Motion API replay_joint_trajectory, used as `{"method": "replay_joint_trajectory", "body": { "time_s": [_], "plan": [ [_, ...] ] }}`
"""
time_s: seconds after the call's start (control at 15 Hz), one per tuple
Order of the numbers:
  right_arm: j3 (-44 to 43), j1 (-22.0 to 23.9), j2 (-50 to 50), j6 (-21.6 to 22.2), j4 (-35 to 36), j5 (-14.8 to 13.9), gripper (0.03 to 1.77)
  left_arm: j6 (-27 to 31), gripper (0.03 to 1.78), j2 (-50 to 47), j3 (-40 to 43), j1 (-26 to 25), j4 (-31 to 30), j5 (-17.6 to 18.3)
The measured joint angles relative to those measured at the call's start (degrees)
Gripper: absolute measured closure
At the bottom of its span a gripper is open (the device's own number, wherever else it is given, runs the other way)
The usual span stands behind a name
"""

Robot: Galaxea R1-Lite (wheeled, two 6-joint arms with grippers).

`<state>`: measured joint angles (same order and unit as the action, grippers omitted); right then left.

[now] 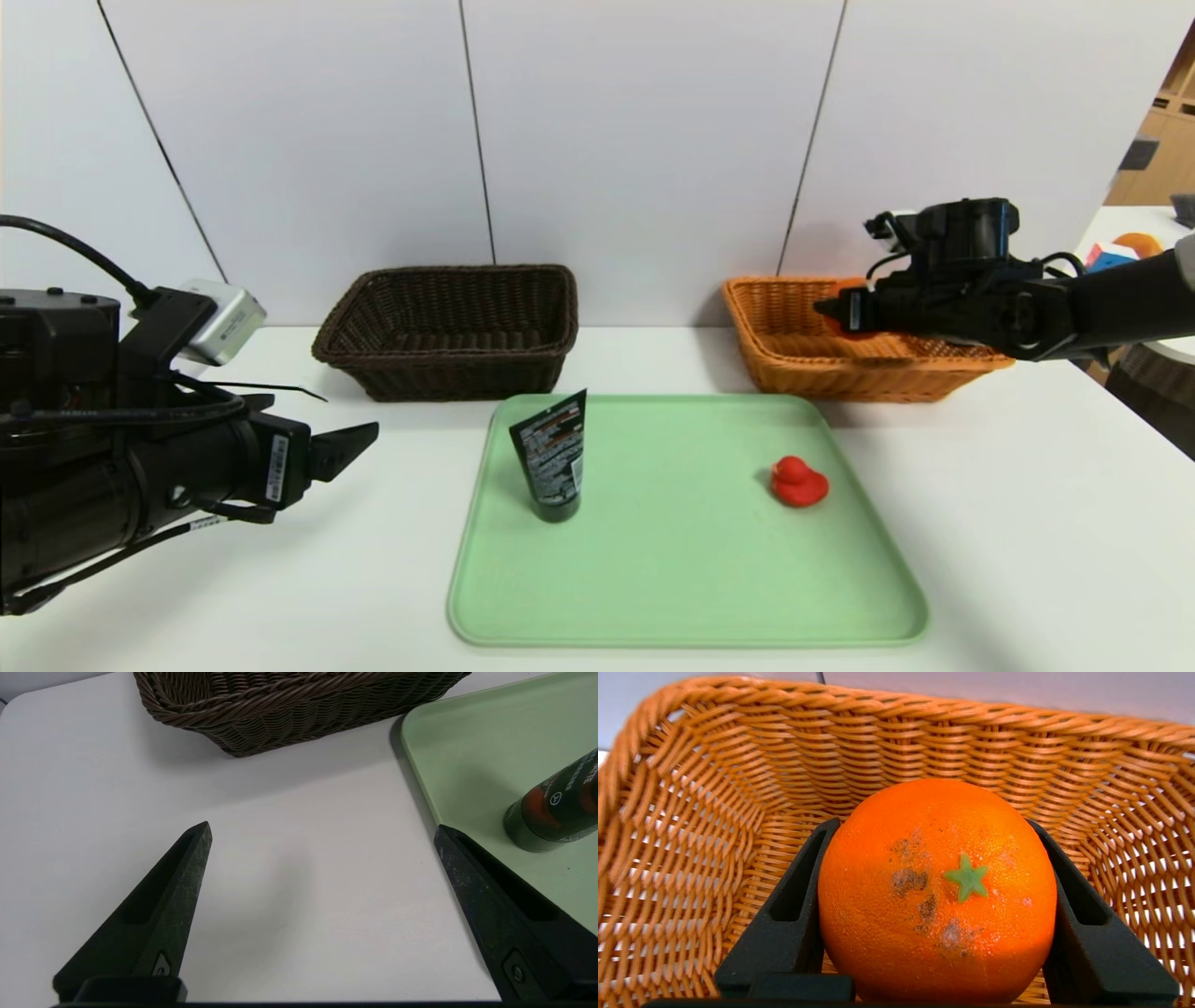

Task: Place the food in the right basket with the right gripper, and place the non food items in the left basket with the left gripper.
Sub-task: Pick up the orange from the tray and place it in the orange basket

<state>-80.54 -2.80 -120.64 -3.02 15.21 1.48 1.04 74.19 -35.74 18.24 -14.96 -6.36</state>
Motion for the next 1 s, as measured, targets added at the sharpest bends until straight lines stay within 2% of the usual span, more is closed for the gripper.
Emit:
{"method": "replay_joint_trajectory", "body": {
  "time_s": [0.47, 0.67, 1.0],
  "plan": [
    [0.2, 0.5, -1.1, -0.3, 0.0, 0.0, 0.62, 0.0, 0.12, 1.0, -0.1, 0.0, -1.6, 0.0],
    [0.6, 0.5, -1.4, -0.2, 0.5, 0.0, 0.45, 0.0, 0.12, 1.2, 0.0, 0.0, -1.7, 0.0],
    [0.6, 0.5, -1.4, -0.2, 0.5, 0.2, 0.28, 0.1, 0.12, 1.2, -0.1, 0.0, -1.6, 0.1]
  ]
}}
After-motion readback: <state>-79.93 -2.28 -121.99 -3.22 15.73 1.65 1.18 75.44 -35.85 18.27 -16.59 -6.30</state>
